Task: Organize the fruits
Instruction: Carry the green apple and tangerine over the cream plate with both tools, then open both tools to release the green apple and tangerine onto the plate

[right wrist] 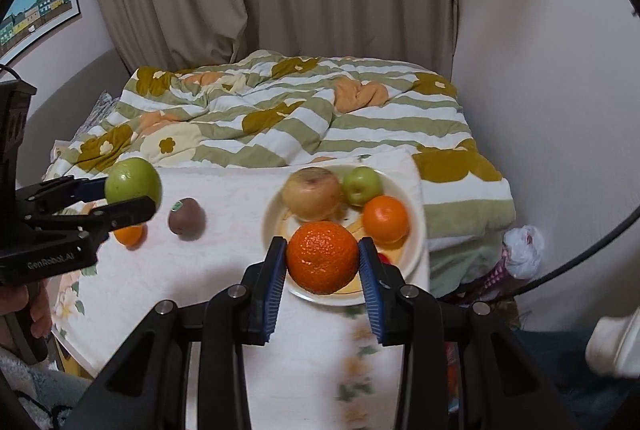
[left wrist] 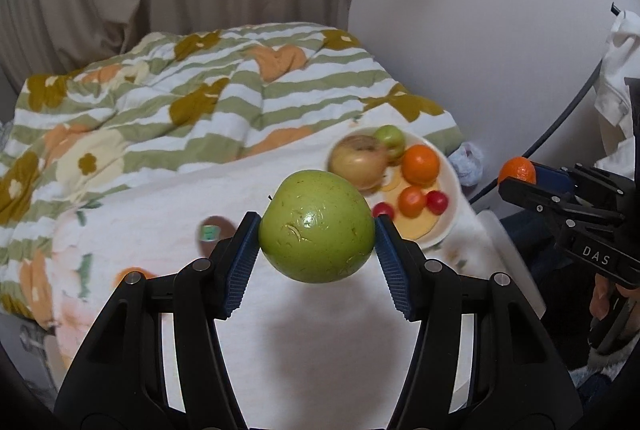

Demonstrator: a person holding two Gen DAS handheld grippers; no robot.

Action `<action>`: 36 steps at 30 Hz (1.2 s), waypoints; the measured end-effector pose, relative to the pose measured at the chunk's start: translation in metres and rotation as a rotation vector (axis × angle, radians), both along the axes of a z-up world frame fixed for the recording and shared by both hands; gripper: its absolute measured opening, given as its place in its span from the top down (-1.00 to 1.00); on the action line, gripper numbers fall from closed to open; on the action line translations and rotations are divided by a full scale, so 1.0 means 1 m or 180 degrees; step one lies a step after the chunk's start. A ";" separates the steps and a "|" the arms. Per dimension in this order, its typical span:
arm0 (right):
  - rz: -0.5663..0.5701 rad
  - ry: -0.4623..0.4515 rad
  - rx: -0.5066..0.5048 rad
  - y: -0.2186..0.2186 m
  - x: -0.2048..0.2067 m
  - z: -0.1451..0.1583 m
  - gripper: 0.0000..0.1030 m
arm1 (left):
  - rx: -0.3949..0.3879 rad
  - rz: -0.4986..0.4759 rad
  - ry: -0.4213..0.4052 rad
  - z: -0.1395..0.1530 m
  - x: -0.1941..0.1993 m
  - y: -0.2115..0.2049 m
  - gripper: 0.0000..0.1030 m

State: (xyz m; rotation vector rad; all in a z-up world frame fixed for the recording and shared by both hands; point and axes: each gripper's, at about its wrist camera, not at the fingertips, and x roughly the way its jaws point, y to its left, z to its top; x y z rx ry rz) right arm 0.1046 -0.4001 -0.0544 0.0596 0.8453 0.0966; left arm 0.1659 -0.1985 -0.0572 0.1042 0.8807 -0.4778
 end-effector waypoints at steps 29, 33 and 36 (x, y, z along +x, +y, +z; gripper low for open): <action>0.0142 0.0351 0.0218 -0.080 0.046 -0.059 0.35 | 0.0266 -0.0329 0.0789 -0.101 0.033 -0.135 -0.26; 0.0122 0.0351 0.0216 -0.081 0.050 -0.059 0.35 | 0.0244 -0.0379 0.0759 -0.101 0.036 -0.137 -0.59; 0.0125 0.0349 0.0209 -0.081 0.050 -0.059 0.36 | 0.0221 -0.0361 0.0643 -0.091 0.035 -0.135 -1.00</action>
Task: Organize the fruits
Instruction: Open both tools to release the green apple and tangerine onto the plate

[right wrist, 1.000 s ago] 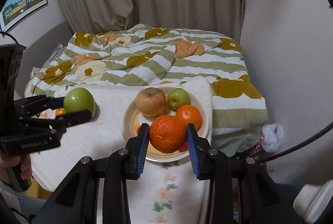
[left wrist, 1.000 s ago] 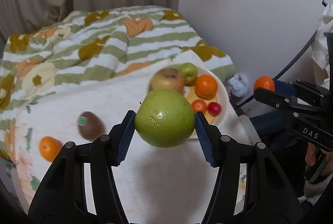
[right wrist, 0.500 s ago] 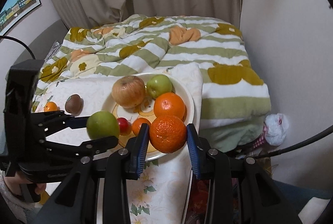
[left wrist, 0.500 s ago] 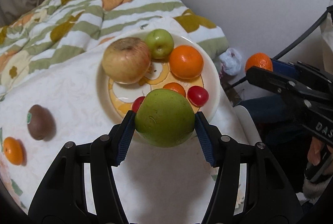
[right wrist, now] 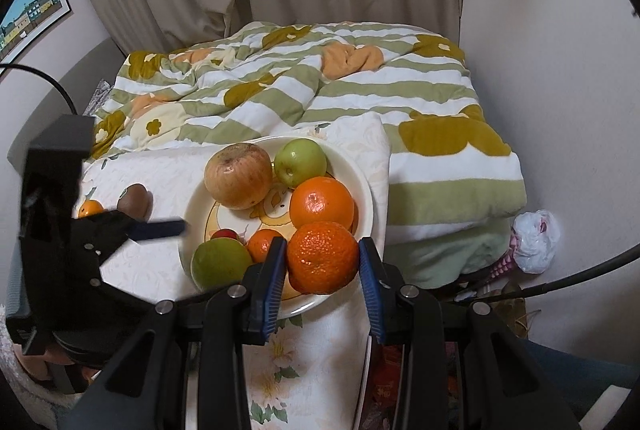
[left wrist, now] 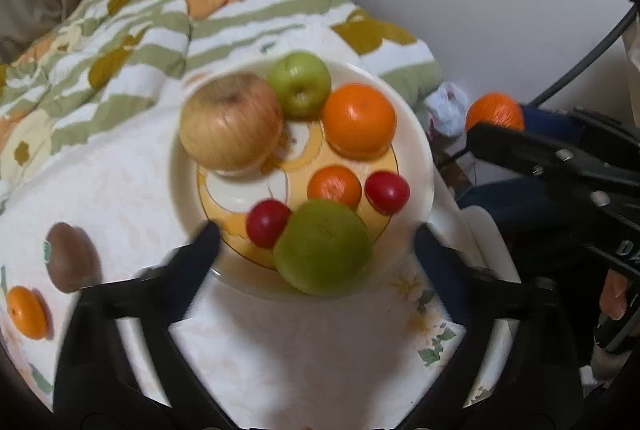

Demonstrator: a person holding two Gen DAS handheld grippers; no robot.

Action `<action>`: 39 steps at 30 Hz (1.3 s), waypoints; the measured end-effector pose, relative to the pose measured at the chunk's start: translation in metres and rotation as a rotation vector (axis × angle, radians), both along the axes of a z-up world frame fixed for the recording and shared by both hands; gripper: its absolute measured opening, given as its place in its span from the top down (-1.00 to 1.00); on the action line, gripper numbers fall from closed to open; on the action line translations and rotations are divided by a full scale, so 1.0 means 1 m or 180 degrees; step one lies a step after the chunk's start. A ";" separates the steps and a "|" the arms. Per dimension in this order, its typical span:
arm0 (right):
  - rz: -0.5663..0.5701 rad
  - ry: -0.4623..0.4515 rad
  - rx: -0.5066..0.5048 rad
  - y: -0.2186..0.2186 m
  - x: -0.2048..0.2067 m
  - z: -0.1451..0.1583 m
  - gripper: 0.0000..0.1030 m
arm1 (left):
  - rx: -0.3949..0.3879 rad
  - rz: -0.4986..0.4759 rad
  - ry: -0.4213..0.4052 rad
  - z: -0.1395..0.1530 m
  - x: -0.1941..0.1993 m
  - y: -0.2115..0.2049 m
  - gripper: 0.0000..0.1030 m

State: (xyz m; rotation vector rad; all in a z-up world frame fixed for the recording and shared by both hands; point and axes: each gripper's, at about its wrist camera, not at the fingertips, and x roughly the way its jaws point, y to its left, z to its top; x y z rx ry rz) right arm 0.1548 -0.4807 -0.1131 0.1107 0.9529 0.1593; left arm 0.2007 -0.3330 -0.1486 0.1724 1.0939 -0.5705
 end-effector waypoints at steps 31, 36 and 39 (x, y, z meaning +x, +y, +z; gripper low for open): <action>0.0439 0.0181 0.0142 0.057 0.050 -0.032 0.35 | 0.0165 0.0993 -0.0092 0.027 -0.023 0.132 -1.00; 0.0432 0.0198 0.0133 0.060 0.048 -0.033 0.11 | 0.0172 0.1073 -0.0066 0.026 -0.032 0.140 -1.00; 0.0449 0.0134 0.0166 0.060 0.043 -0.030 -0.32 | 0.0167 0.1094 -0.0073 0.027 -0.041 0.146 -1.00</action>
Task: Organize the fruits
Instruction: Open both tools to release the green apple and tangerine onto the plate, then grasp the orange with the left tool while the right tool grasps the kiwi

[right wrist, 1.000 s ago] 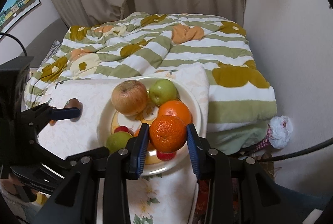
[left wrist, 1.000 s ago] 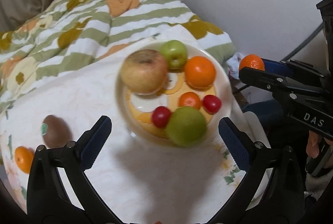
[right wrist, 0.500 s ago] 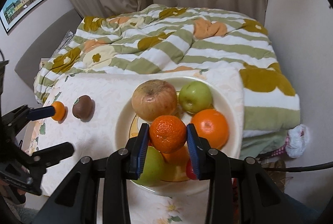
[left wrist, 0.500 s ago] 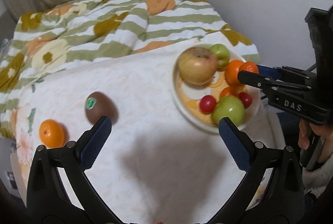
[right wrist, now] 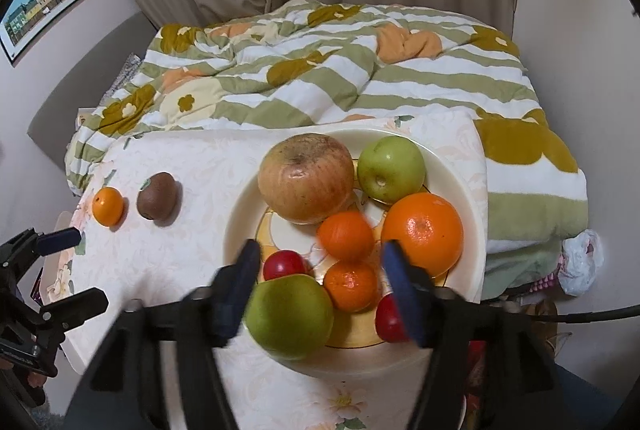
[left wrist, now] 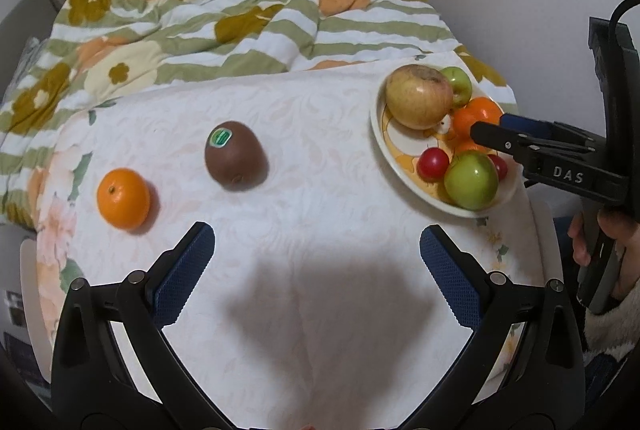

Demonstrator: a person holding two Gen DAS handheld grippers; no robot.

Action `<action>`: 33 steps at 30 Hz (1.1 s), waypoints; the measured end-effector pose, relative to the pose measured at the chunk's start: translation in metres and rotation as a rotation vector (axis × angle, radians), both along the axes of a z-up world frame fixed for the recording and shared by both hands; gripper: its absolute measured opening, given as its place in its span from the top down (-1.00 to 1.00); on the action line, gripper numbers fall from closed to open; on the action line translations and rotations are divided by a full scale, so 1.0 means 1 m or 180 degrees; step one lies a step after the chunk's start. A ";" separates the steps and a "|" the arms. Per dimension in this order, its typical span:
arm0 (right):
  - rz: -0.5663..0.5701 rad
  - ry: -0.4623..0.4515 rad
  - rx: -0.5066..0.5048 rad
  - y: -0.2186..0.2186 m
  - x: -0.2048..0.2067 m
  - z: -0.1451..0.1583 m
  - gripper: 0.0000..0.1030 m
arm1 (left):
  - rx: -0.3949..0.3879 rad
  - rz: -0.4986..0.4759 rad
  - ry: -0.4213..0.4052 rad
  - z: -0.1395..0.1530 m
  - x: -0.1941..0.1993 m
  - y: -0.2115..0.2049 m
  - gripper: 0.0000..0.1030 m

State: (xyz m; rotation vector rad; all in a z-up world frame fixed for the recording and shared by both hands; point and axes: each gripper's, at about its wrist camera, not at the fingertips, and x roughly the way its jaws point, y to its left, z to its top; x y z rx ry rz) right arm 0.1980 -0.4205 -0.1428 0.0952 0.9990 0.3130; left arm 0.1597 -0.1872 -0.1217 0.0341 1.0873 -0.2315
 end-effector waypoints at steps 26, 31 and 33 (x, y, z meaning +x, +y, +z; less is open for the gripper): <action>0.0113 -0.0437 -0.0074 0.018 -0.060 0.081 -0.82 | -0.0030 0.0545 -0.0581 0.059 -0.062 0.066 -1.00; 0.0136 -0.0466 -0.0182 0.049 -0.058 0.093 -0.82 | -0.0084 0.0674 -0.0615 0.063 -0.058 0.108 -1.00; 0.0081 -0.0499 -0.0217 0.061 -0.057 0.096 -0.82 | -0.0088 0.0678 -0.0592 0.063 -0.055 0.126 -1.00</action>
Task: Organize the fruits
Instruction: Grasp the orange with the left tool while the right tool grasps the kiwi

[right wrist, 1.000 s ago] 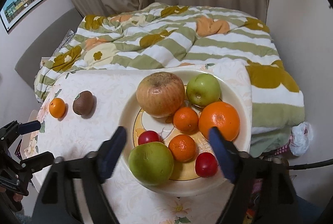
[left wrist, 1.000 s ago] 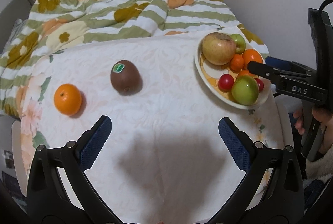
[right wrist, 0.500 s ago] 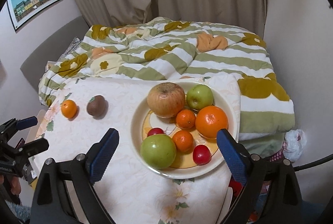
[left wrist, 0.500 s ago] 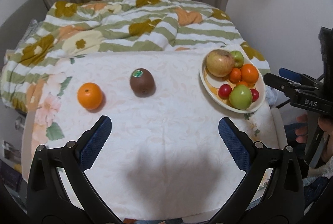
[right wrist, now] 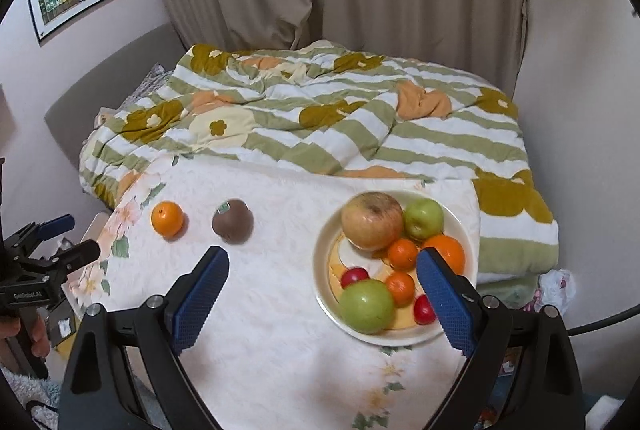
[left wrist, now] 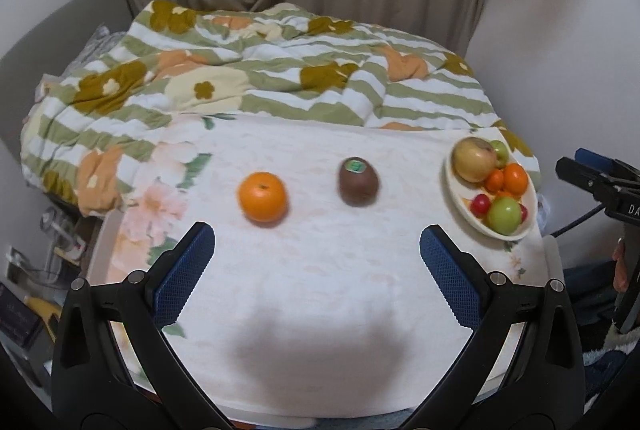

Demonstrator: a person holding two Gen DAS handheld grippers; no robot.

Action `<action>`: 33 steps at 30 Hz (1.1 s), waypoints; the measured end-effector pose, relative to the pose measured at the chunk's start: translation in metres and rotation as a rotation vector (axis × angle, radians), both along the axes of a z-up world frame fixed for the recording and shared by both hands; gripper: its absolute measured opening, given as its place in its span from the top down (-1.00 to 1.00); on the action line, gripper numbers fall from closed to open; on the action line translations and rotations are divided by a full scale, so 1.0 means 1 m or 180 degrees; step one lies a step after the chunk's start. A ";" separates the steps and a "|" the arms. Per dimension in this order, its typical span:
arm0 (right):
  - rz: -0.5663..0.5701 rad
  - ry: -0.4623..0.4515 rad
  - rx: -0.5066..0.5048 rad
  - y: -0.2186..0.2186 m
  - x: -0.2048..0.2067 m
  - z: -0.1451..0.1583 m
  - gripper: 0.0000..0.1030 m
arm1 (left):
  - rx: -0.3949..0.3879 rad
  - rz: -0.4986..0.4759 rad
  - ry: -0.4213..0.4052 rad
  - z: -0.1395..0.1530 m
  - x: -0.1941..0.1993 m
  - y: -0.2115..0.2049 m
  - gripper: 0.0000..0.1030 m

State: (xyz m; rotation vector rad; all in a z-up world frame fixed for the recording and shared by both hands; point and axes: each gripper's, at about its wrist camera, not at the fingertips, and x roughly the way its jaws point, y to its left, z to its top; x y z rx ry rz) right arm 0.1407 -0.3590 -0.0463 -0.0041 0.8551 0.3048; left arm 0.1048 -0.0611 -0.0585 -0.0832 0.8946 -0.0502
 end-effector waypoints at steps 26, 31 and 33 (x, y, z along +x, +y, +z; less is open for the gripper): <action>-0.0772 0.0530 0.0059 0.152 0.051 -0.068 -0.82 | -0.0082 -0.1267 0.0408 -0.066 0.095 0.108 -1.00; -0.0820 0.0618 0.0082 0.162 0.062 -0.087 -0.82 | -0.0079 -0.1532 0.0486 -0.089 0.105 0.098 -1.00; -0.0819 0.0629 0.0043 0.164 0.066 -0.095 -0.82 | -0.0043 -0.1630 0.0498 -0.098 0.109 0.092 -1.00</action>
